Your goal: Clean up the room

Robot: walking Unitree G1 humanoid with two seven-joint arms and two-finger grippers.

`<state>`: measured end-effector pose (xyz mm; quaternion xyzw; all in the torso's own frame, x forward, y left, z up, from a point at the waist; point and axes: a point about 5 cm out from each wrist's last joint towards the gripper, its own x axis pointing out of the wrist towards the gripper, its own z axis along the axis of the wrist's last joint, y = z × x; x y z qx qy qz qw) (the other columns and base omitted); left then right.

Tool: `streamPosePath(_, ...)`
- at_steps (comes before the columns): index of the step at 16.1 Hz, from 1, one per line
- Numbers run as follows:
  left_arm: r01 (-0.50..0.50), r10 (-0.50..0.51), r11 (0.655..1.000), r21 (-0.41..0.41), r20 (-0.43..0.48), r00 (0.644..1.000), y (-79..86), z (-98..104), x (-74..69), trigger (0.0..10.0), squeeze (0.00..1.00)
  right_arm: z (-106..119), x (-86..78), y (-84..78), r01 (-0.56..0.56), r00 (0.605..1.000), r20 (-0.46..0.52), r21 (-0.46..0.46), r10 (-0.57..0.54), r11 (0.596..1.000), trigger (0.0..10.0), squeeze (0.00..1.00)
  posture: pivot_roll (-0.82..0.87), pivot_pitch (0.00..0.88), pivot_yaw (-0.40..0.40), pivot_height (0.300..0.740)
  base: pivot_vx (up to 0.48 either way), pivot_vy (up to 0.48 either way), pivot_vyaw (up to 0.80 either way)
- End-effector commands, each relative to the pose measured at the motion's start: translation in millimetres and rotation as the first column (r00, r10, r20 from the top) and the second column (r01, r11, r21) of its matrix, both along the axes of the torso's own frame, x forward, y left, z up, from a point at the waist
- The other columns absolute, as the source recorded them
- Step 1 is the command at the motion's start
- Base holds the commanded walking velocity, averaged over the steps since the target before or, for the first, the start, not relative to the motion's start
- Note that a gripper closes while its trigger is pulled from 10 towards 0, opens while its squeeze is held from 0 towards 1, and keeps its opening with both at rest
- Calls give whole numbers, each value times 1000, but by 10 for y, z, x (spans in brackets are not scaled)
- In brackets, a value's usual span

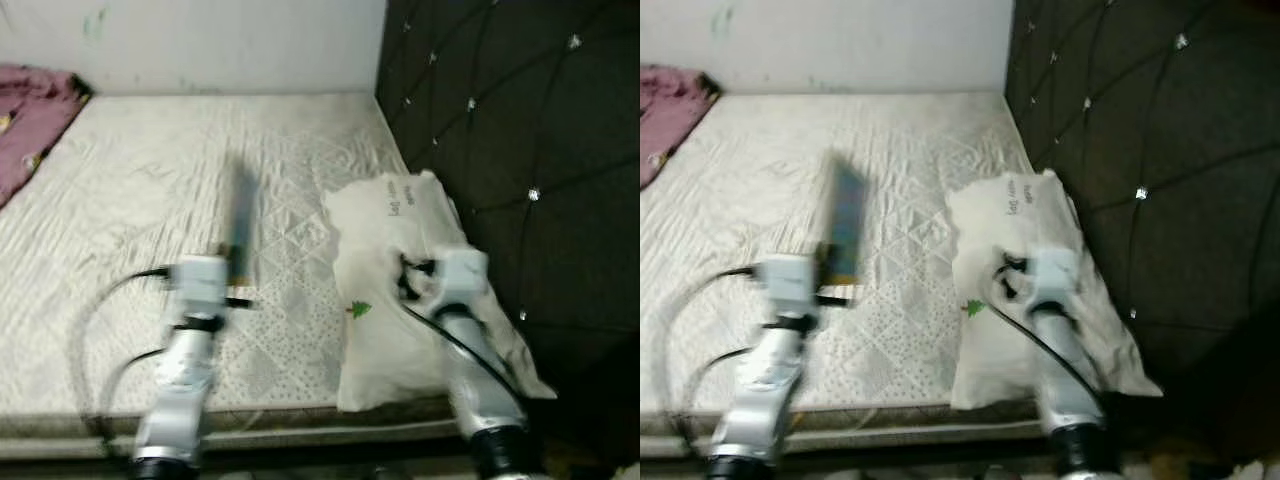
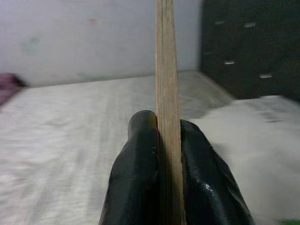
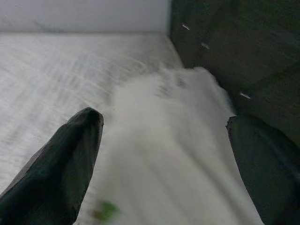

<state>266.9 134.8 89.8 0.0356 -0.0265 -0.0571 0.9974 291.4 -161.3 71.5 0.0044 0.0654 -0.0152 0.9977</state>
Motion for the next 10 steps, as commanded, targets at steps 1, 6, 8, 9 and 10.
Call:
streamPosePath(1, -57, 56, 998, 18, 42, 998, 146, 92, 25, 10000, 0, 63, 29, 108, -24, 999, 24, 21, 23, 999, 10000, 0, 38, 0, -8, 740, 0, 0, 0)
streamPosePath(6, -61, 61, 998, 9, 34, 998, 133, 81, 26, 10000, 0, 56, 25, 105, -29, 999, 19, 24, 29, 999, 10000, 0, 39, 0, -13, 740, 0, 0, 0)
streamPosePath(8, -85, 86, 996, -40, 16, 996, 169, 77, 22, 10000, 0, 74, 21, 110, -37, 999, 29, 33, 37, 999, 10000, 0, 41, 0, -13, 740, 0, 0, 0)
streamPosePath(9, -110, 110, 993, -51, 4, 994, 195, 77, 19, 10000, 0, 86, 21, 117, -44, 998, 35, 39, 43, 998, 10000, 0, 41, 0, -13, 740, 0, 0, 0)
streamPosePath(10, -144, 144, 988, -59, -4, 989, 236, 99, 0, 10000, 0, 117, 20, 137, -58, 997, 45, 58, 56, 997, 10000, 0, 44, 0, -10, 740, 0, 0, 0)
